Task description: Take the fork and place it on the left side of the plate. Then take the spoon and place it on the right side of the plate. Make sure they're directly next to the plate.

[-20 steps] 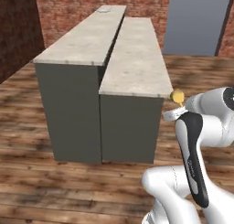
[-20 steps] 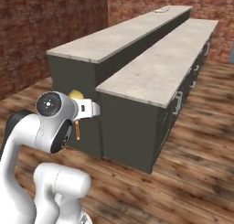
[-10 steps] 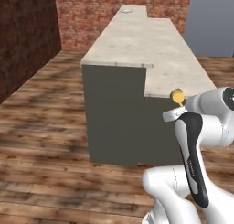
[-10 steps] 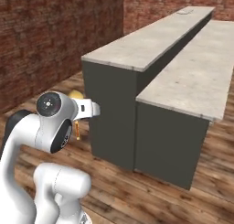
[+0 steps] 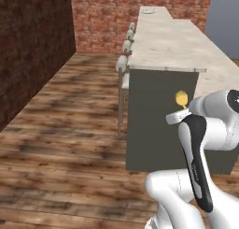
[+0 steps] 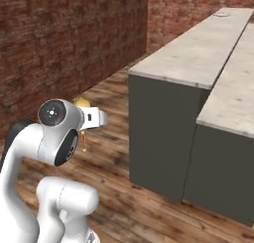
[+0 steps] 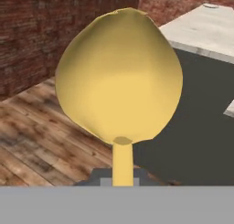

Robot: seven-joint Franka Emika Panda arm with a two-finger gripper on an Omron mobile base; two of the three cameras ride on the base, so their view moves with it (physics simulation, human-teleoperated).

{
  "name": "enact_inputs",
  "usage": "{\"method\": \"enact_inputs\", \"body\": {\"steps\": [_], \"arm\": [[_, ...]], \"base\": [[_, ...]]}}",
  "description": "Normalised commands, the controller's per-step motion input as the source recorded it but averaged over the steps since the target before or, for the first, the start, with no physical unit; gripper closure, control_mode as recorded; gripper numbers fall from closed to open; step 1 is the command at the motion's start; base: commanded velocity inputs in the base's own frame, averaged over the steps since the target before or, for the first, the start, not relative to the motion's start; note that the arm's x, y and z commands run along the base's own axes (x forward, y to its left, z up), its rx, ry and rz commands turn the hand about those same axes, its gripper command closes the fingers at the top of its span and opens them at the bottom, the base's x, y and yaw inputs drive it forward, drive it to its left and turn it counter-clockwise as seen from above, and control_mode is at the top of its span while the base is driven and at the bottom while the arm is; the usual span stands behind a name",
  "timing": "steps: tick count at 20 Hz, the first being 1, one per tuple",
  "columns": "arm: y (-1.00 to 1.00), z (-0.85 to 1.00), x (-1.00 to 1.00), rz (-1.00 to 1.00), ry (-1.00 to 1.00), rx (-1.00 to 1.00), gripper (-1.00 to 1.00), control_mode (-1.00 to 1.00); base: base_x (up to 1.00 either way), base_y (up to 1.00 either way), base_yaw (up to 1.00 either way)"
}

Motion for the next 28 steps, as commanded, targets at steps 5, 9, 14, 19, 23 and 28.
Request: {"method": "enact_inputs", "body": {"steps": [5, 9, 14, 19, 23, 28], "arm": [[0.0, 0.0, 0.0, 0.0, 0.0, 0.0, 1.0, 1.0], [0.0, 0.0, 0.0, 0.0, 0.0, 0.0, 1.0, 1.0], [0.0, 0.0, 0.0, 0.0, 0.0, 0.0, 1.0, 1.0], [0.0, 0.0, 0.0, 0.0, 0.0, 0.0, 1.0, 1.0], [0.0, 0.0, 0.0, 0.0, 0.0, 0.0, 1.0, 1.0], [0.0, 0.0, 0.0, 0.0, 0.0, 0.0, 1.0, 1.0]], "base": [[0.82, 1.0, -0.03], [0.97, 1.0, -0.15], [1.0, 0.99, -0.27], [1.0, 0.94, -0.32], [1.0, 0.92, -0.34], [1.0, 0.91, -0.35]]}}
